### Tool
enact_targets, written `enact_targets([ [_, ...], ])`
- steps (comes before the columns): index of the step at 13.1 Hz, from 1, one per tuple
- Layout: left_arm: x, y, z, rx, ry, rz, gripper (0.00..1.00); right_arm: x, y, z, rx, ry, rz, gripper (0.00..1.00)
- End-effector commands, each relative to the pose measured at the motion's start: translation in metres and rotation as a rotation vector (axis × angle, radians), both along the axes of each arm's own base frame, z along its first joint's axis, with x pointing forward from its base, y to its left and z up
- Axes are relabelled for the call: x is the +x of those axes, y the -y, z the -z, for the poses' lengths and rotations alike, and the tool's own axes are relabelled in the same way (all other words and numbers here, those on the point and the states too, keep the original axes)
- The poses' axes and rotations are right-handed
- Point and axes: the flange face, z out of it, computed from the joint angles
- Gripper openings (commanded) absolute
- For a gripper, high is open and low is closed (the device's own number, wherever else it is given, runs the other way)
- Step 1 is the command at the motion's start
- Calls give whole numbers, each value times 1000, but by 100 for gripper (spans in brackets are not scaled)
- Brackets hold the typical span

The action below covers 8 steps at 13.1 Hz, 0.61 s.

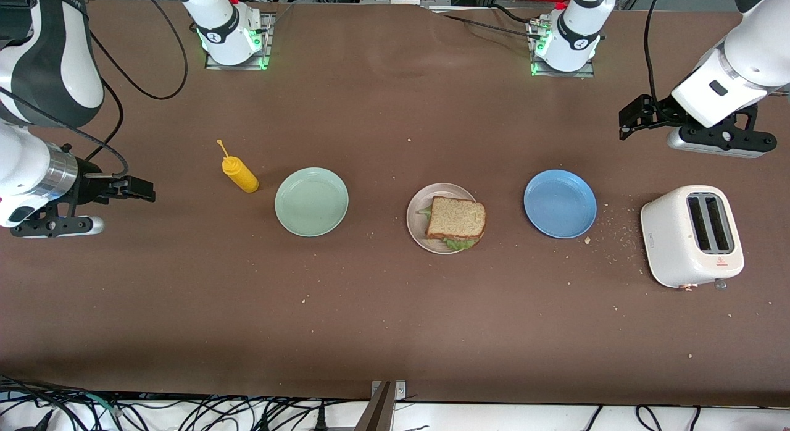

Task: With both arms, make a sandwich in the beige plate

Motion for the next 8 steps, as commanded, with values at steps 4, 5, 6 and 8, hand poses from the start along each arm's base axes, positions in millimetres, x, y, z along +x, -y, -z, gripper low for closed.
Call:
enact_targets([
  [4, 4, 1, -4, 7, 7, -1, 100, -2, 0, 1, -6, 6, 8, 99],
  [5, 4, 1, -4, 8, 7, -6, 100, -2, 0, 1, -6, 6, 8, 99],
  [6, 4, 1, -4, 8, 7, -4, 100, -2, 0, 1, -6, 6, 8, 99],
  [8, 4, 1, -4, 7, 8, -1, 100, -1, 0, -1, -4, 11, -1, 99],
])
